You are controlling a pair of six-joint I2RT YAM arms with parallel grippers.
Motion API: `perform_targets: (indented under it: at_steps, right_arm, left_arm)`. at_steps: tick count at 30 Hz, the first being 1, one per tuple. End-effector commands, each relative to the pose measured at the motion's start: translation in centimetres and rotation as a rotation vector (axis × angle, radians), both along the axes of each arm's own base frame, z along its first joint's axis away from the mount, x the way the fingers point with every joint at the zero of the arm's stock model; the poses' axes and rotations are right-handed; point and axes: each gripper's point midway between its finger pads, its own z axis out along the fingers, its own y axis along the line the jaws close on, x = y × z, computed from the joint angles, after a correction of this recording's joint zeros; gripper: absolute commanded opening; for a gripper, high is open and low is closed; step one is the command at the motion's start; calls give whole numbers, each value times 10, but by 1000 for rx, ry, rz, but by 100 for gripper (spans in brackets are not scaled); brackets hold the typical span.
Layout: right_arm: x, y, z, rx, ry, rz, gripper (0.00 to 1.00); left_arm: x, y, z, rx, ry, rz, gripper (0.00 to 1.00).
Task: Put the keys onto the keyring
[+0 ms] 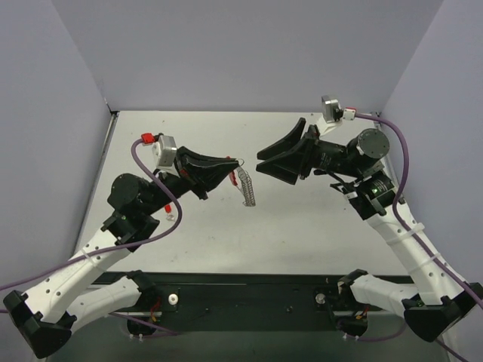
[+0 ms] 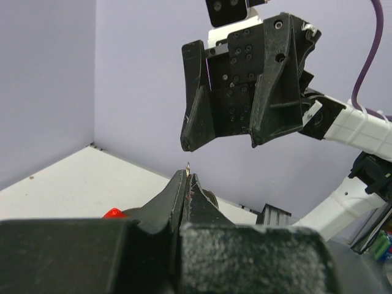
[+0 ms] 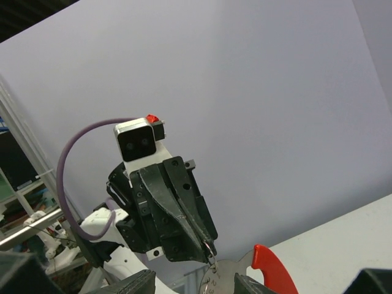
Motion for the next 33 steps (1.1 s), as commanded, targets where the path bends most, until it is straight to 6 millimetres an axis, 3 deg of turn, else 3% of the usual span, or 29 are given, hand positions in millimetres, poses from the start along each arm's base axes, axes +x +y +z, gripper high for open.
perform_targets:
  at_steps: [1,12,17,23,28,33]
  right_arm:
    - [-13,7,20,67,-81,71,51]
    - [-4,20,14,78,-58,70,47]
    - [-5,20,23,109,-77,70,46]
    - [-9,24,29,122,-80,103,36]
    - [-12,31,22,90,-71,110,29]
    - [-13,30,25,96,-75,103,16]
  left_arm:
    - [-12,16,49,-210,-84,-5,0]
    - [-18,11,57,-251,-98,-52,0]
    - [-19,7,55,-241,-96,-70,0]
    - [-19,4,54,-234,-92,-79,0]
    - [-18,2,52,-228,-86,-84,0]
    - [-18,2,51,-224,-85,-84,0]
